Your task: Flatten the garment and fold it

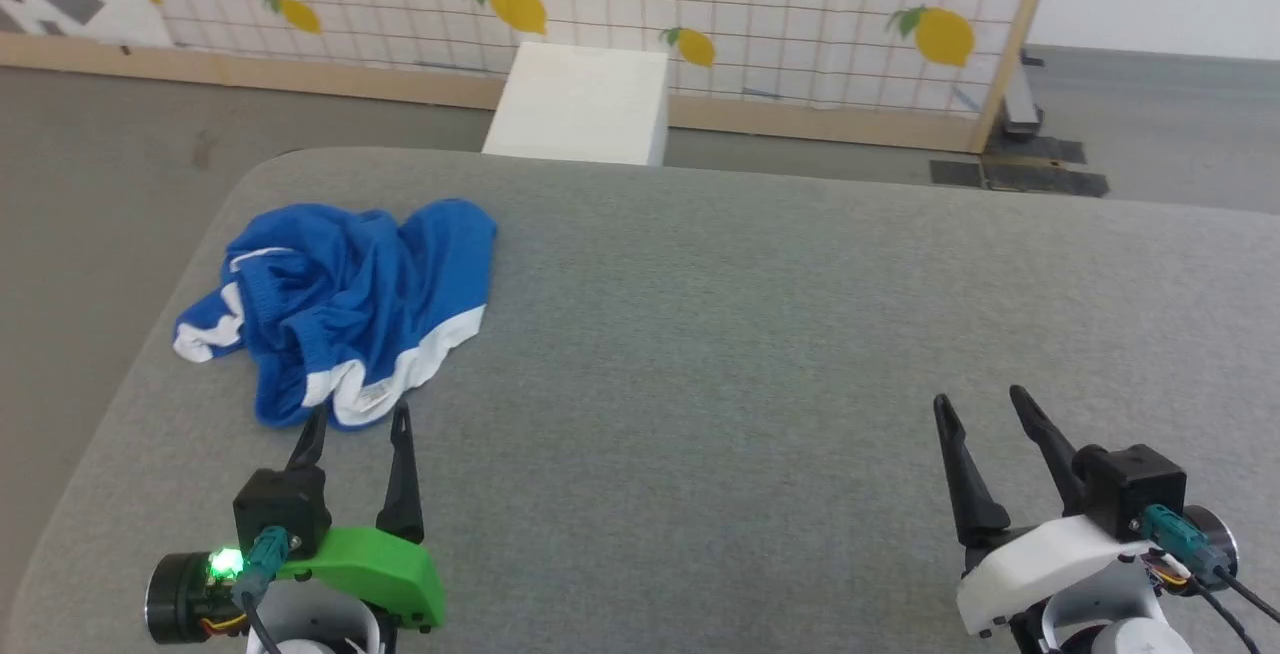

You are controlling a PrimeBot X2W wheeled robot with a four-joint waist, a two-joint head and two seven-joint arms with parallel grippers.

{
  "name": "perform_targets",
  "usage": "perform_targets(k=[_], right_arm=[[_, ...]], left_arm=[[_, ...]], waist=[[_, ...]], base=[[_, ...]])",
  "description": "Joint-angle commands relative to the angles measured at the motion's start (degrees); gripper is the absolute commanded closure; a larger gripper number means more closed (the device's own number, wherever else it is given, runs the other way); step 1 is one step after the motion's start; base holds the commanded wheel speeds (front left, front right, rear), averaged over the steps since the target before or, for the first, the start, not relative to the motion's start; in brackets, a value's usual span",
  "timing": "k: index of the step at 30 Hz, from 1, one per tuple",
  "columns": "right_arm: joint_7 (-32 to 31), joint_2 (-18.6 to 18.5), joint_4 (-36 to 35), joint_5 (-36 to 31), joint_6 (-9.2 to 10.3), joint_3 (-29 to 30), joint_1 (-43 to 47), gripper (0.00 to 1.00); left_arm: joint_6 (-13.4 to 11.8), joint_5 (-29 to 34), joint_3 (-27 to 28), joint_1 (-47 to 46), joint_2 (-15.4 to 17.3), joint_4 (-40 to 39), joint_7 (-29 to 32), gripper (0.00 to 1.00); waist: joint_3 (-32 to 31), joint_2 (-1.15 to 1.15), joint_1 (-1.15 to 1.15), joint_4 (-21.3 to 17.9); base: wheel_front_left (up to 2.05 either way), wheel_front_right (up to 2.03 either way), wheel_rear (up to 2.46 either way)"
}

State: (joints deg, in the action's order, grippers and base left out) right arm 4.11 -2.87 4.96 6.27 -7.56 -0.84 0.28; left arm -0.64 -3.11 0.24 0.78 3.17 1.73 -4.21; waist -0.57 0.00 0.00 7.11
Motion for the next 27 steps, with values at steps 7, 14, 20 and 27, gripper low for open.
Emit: perform_targets(k=[7, 14, 20, 27], right_arm=[[1.5, 0.0, 1.8, 1.8, 0.03, -0.7, 0.9, 0.0], [2.3, 0.0, 2.8, 2.7, 0.03, -1.4, 0.9, 0.0], [3.0, 0.0, 3.4, 3.3, 0.04, -1.8, 1.0, 0.0], [3.8, 0.0, 4.2, 4.2, 0.04, -2.5, 1.2, 0.0]], left_arm=[[-0.6, -1.3, 0.6, 1.3, -0.1, 0.6, -1.4, 0.0], [-0.7, -1.5, 1.3, 1.9, -0.1, 0.6, -2.2, 0.0], [-0.9, -1.7, 1.7, 2.2, -0.1, 0.8, -2.9, 0.0], [-1.2, -1.9, 2.1, 2.8, -0.1, 0.8, -3.7, 0.0]], waist=[[-0.2, 0.0, 0.0, 4.5], [-0.4, 0.0, 0.0, 7.0], [-0.6, 0.0, 0.0, 8.9], [-1.0, 0.0, 0.0, 10.6]], base=[[0.0, 0.0, 0.0], [0.0, 0.0, 0.0], [0.0, 0.0, 0.0], [0.0, 0.0, 0.0]])
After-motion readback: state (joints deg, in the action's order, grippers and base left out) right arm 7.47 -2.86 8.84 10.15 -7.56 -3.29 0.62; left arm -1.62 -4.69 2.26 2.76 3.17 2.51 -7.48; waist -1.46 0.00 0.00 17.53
